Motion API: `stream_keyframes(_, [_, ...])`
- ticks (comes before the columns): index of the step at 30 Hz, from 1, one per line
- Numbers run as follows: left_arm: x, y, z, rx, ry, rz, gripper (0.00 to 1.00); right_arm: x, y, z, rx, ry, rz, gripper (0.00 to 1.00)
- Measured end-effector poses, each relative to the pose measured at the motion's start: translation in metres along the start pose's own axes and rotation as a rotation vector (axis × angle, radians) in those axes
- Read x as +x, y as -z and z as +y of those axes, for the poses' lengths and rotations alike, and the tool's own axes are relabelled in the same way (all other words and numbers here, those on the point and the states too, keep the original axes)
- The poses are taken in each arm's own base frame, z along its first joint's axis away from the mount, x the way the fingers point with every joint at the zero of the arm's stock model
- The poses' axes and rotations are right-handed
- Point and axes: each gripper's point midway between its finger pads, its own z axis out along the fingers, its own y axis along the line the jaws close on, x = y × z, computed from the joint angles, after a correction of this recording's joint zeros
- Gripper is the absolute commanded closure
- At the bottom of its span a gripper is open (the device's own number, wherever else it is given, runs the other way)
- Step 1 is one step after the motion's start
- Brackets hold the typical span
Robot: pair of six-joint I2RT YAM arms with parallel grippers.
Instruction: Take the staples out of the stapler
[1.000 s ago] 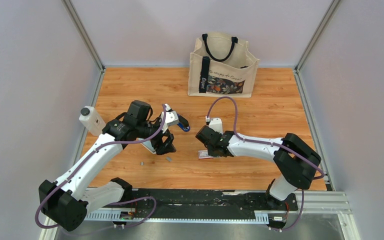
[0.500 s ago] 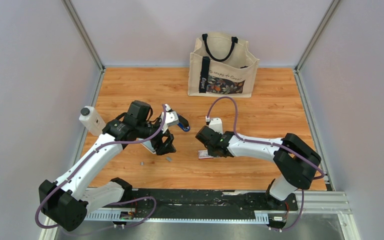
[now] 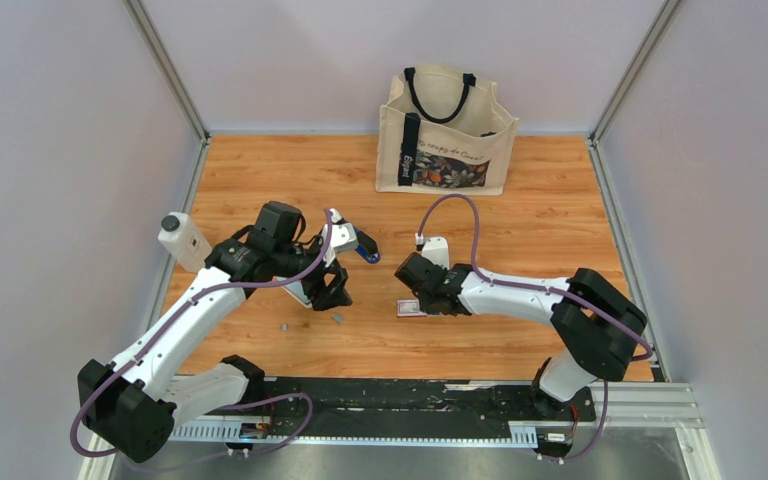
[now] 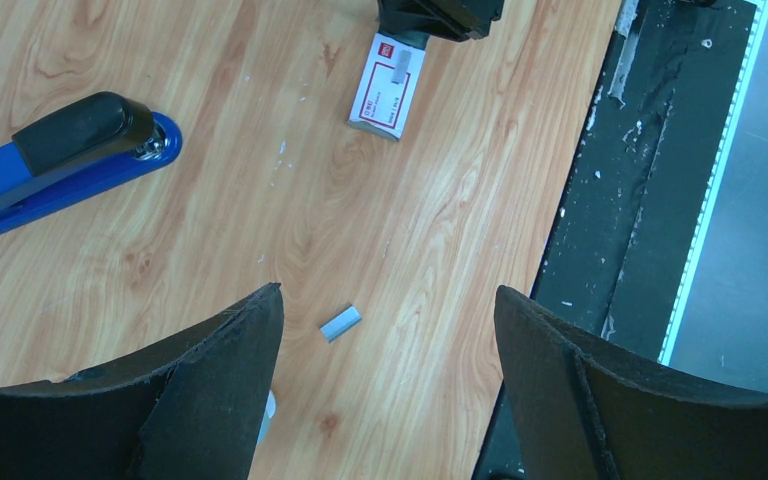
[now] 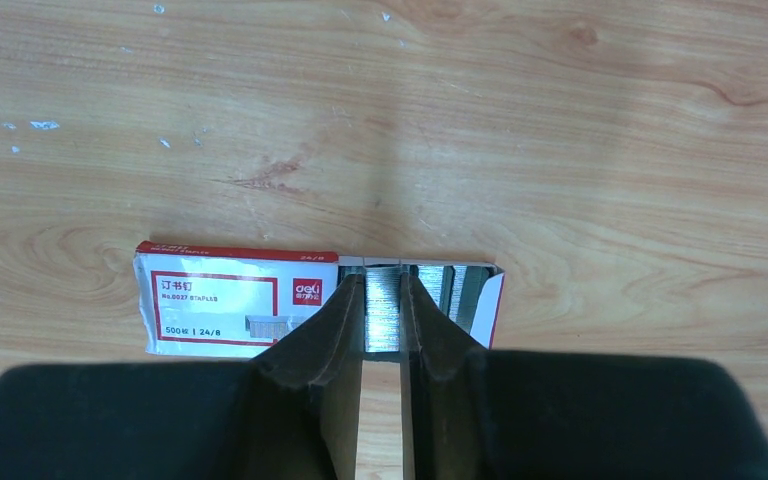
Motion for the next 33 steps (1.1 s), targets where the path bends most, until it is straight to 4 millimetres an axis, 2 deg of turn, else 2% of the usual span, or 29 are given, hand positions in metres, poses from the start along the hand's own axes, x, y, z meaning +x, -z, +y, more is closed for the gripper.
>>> stream_keyframes(7, [0.000, 0.000, 0.000, 0.000, 0.000, 0.000, 0.15, 0.001, 0.000, 0.000, -0.001, 0.000, 0.000, 0.80])
stream_keyframes(11, [0.000, 0.000, 0.000, 0.000, 0.000, 0.000, 0.15, 0.001, -0.001, 0.000, -0.002, -0.002, 0.001, 0.64])
stream_keyframes(24, [0.000, 0.000, 0.000, 0.001, -0.004, 0.000, 0.15, 0.001, 0.003, 0.001, -0.019, 0.003, 0.008, 0.64])
stream_keyframes(33, [0.000, 0.000, 0.000, 0.004, -0.005, -0.001, 0.15, -0.031, 0.018, 0.006, -0.052, -0.016, -0.055, 0.68])
